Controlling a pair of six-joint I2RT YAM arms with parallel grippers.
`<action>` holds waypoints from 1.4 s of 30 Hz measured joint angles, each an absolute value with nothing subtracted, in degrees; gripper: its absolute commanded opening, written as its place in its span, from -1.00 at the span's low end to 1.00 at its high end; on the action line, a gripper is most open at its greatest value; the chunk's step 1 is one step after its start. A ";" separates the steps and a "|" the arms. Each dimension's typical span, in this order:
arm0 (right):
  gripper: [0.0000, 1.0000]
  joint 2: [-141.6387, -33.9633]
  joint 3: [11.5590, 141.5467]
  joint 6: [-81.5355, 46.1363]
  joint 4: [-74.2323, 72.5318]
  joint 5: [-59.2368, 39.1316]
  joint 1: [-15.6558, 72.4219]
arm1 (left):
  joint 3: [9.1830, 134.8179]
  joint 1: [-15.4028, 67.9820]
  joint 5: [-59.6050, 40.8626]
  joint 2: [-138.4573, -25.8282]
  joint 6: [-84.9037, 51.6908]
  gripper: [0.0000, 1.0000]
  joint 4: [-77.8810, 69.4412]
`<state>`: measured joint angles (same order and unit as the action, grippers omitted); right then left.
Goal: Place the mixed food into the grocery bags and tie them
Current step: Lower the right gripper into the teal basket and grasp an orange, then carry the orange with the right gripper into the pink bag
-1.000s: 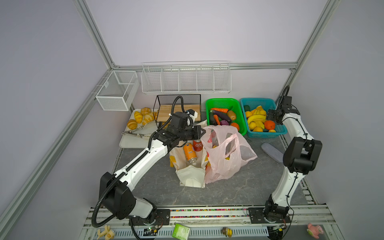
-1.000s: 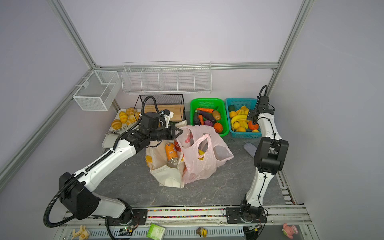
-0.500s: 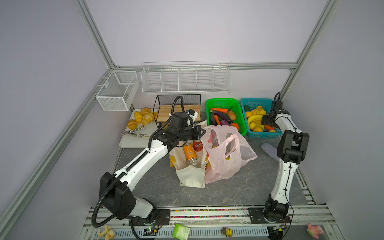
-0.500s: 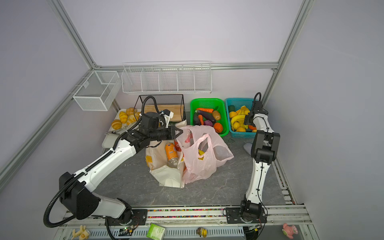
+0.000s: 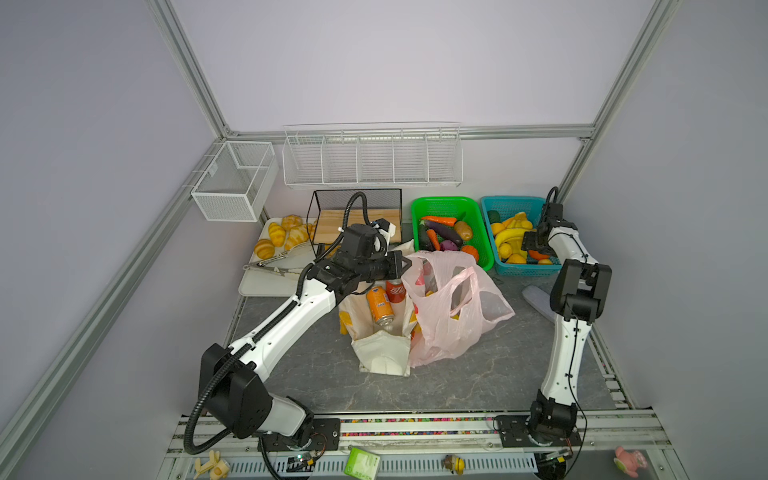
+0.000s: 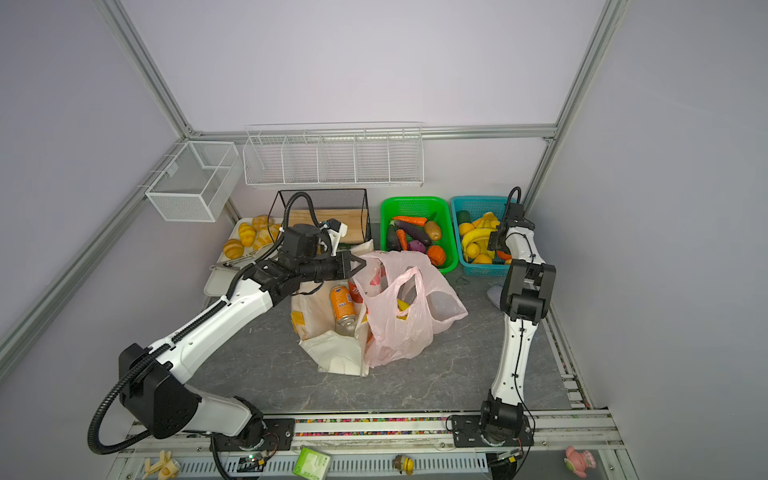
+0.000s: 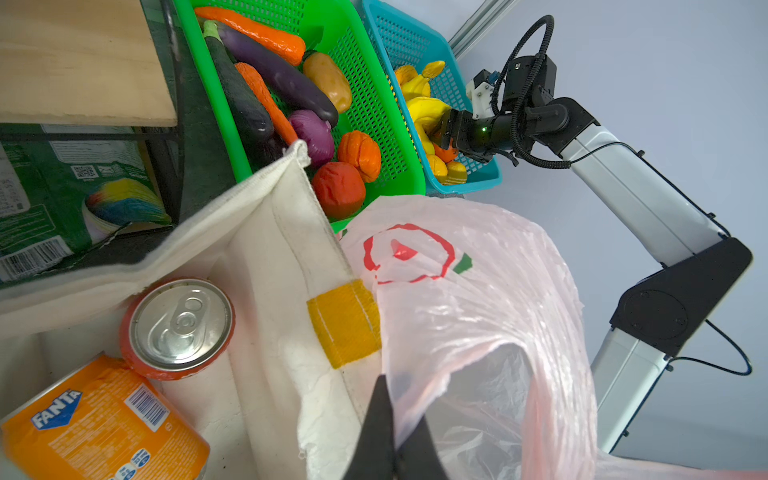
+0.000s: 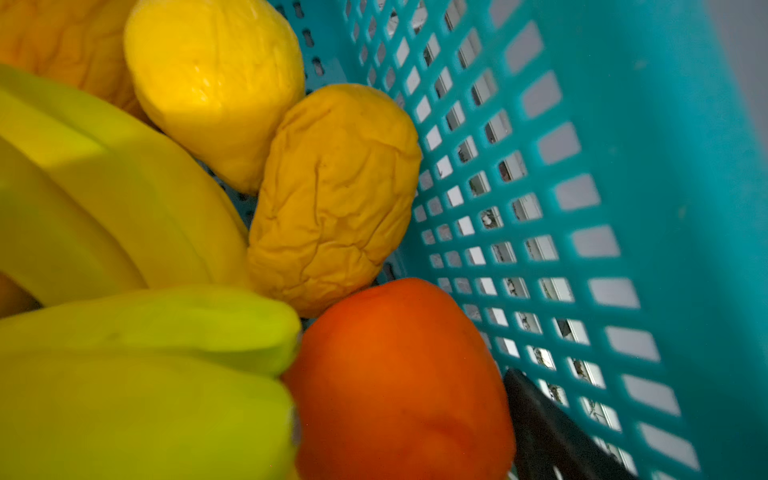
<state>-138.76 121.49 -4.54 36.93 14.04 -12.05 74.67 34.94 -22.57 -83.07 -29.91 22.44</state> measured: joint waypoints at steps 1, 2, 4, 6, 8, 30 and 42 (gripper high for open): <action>0.44 -138.89 121.71 -4.25 37.04 13.82 -12.16 | 74.67 34.94 -22.57 -83.11 -29.91 -1.00 22.44; 0.36 -138.89 121.73 -4.05 37.10 13.67 -12.25 | 74.67 34.94 -22.57 -83.15 -29.91 -1.00 22.41; 0.22 -138.89 121.80 -3.79 37.26 13.10 -12.43 | 74.67 34.94 -22.57 -83.20 -29.91 -1.00 22.39; 0.10 -138.89 121.80 -3.60 37.23 12.51 -12.62 | 74.67 34.94 -22.57 -83.26 -29.91 -1.00 22.37; 0.01 -138.89 121.80 -3.25 37.19 12.16 -12.71 | 74.70 34.94 -22.57 -83.29 -29.91 -1.00 22.35; -0.20 -113.12 99.70 -6.07 27.70 5.63 -12.71 | 74.67 34.94 -22.83 -83.70 -29.91 -1.00 22.31; -0.21 -80.60 71.07 -19.73 19.27 -13.21 -8.14 | 74.67 34.94 -22.98 -83.70 -29.91 -1.00 22.06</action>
